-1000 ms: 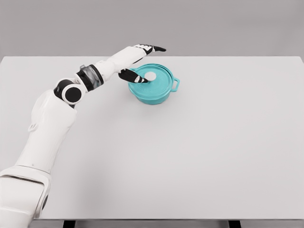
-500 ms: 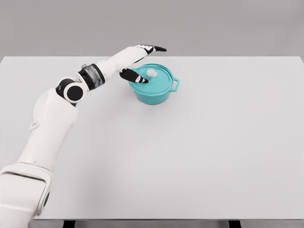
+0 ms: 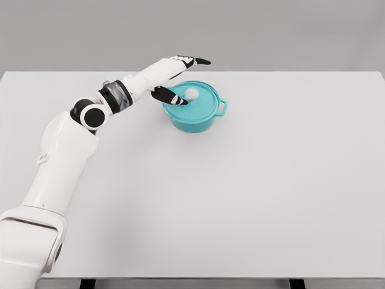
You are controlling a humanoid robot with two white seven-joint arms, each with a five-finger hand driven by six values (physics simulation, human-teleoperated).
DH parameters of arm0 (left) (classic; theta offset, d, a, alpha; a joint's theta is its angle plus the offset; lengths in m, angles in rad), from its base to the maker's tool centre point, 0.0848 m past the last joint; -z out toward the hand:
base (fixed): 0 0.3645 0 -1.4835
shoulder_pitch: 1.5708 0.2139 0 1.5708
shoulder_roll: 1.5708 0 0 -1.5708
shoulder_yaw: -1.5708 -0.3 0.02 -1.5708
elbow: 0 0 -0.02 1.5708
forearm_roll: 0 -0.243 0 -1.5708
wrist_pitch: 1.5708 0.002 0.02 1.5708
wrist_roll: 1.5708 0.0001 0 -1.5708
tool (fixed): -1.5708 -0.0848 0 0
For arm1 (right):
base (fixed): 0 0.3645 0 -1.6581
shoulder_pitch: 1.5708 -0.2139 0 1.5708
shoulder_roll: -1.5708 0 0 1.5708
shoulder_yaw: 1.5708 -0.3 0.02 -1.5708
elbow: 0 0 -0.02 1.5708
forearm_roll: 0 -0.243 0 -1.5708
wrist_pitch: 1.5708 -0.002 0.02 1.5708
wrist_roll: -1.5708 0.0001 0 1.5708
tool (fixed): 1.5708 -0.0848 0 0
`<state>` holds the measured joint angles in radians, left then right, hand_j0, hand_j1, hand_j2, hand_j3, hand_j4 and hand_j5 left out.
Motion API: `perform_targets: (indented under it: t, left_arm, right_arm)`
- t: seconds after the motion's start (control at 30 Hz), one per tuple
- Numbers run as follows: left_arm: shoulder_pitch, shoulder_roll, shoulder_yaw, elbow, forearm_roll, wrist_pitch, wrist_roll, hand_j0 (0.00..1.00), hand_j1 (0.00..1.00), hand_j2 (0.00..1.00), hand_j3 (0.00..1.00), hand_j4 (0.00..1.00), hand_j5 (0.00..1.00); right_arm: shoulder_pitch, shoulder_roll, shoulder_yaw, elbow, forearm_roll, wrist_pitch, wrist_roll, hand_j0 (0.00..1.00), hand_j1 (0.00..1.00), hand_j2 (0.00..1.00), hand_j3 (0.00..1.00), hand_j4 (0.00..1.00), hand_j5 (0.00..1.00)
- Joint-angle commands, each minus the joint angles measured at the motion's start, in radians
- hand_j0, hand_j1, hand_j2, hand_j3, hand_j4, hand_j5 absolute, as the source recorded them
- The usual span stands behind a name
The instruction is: Cover the pot with left arm
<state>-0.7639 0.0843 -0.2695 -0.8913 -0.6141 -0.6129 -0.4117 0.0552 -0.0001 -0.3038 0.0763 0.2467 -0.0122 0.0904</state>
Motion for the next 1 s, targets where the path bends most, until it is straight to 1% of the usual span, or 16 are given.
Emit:
perform_targets:
  t: [0.0, 0.17, 0.37, 0.4, 0.5, 0.6, 0.7, 0.73, 0.77, 0.83, 0.9, 0.93, 0.97]
  left_arm:
    - [-0.002, -0.001, 0.004, 0.000, 0.008, 0.002, 0.001, 1.00, 1.00, 1.00, 1.00, 1.00, 1.00]
    - [-0.002, -0.001, 0.004, -0.006, 0.019, 0.002, 0.001, 1.00, 1.00, 1.00, 1.00, 1.00, 1.00]
    - [0.000, 0.005, 0.009, -0.032, 0.022, 0.002, 0.001, 1.00, 1.00, 1.00, 1.00, 1.00, 1.00]
    - [-0.002, 0.006, 0.009, -0.041, 0.022, 0.002, 0.001, 1.00, 1.00, 1.00, 1.00, 1.00, 1.00]
    - [0.005, 0.020, 0.013, -0.110, 0.024, 0.002, 0.001, 1.00, 1.00, 1.00, 1.00, 1.00, 1.00]
    - [0.014, 0.097, 0.012, -0.158, 0.071, 0.002, 0.001, 1.00, 1.00, 1.00, 1.00, 1.00, 1.00]
    - [0.041, 0.219, 0.013, -0.204, 0.137, 0.002, 0.001, 1.00, 1.00, 1.00, 1.00, 1.00, 1.00]
    - [0.067, 0.285, 0.013, -0.227, 0.175, 0.002, -0.001, 1.00, 1.00, 1.00, 1.00, 1.00, 1.00]
    - [0.090, 0.330, 0.015, -0.256, 0.204, 0.002, -0.001, 1.00, 1.00, 1.00, 1.00, 1.00, 1.00]
    - [0.124, 0.394, 0.018, -0.285, 0.250, 0.002, -0.001, 1.00, 1.00, 1.00, 1.00, 1.00, 1.00]
    - [0.186, 0.488, 0.018, -0.314, 0.321, 0.002, -0.001, 1.00, 1.00, 1.00, 1.00, 1.00, 1.00]
    - [0.210, 0.509, 0.026, -0.316, 0.327, 0.002, -0.001, 1.00, 1.00, 1.00, 1.00, 1.00, 1.00]
    - [0.241, 0.517, 0.052, -0.316, 0.329, 0.002, -0.001, 1.00, 1.00, 1.00, 1.00, 1.00, 1.00]
  right_arm:
    - [0.000, 0.000, 0.000, 0.000, -0.001, 0.000, 0.000, 1.00, 1.00, 1.00, 1.00, 1.00, 1.00]
    - [0.000, 0.000, 0.000, 0.000, 0.000, 0.000, 0.000, 1.00, 1.00, 1.00, 1.00, 1.00, 1.00]
    - [0.000, 0.000, 0.000, 0.000, -0.001, 0.000, 0.000, 1.00, 1.00, 1.00, 1.00, 1.00, 1.00]
    - [0.000, 0.000, 0.000, 0.000, 0.000, 0.000, 0.000, 1.00, 1.00, 1.00, 1.00, 1.00, 1.00]
    - [0.000, 0.000, 0.000, 0.000, 0.000, 0.000, 0.000, 1.00, 1.00, 1.00, 1.00, 1.00, 1.00]
    - [0.000, 0.000, 0.000, 0.000, 0.000, 0.000, 0.000, 1.00, 1.00, 1.00, 1.00, 1.00, 1.00]
    - [0.000, 0.000, 0.000, 0.000, 0.000, 0.000, 0.000, 1.00, 1.00, 1.00, 1.00, 1.00, 1.00]
    - [0.000, 0.000, 0.000, 0.000, 0.000, 0.000, 0.000, 1.00, 1.00, 1.00, 1.00, 1.00, 1.00]
    - [0.000, 0.000, 0.000, 0.000, 0.000, 0.000, 0.000, 1.00, 1.00, 1.00, 1.00, 1.00, 1.00]
    - [0.000, 0.000, 0.000, -0.001, 0.000, 0.000, 0.000, 1.00, 1.00, 1.00, 1.00, 1.00, 1.00]
    - [0.000, 0.000, 0.000, 0.000, 0.000, 0.000, 0.000, 1.00, 1.00, 1.00, 1.00, 1.00, 1.00]
    - [0.000, 0.000, 0.000, 0.000, 0.000, 0.000, 0.000, 1.00, 1.00, 1.00, 1.00, 1.00, 1.00]
    - [0.000, 0.000, 0.000, -0.001, -0.001, 0.000, 0.000, 1.00, 1.00, 1.00, 1.00, 1.00, 1.00]
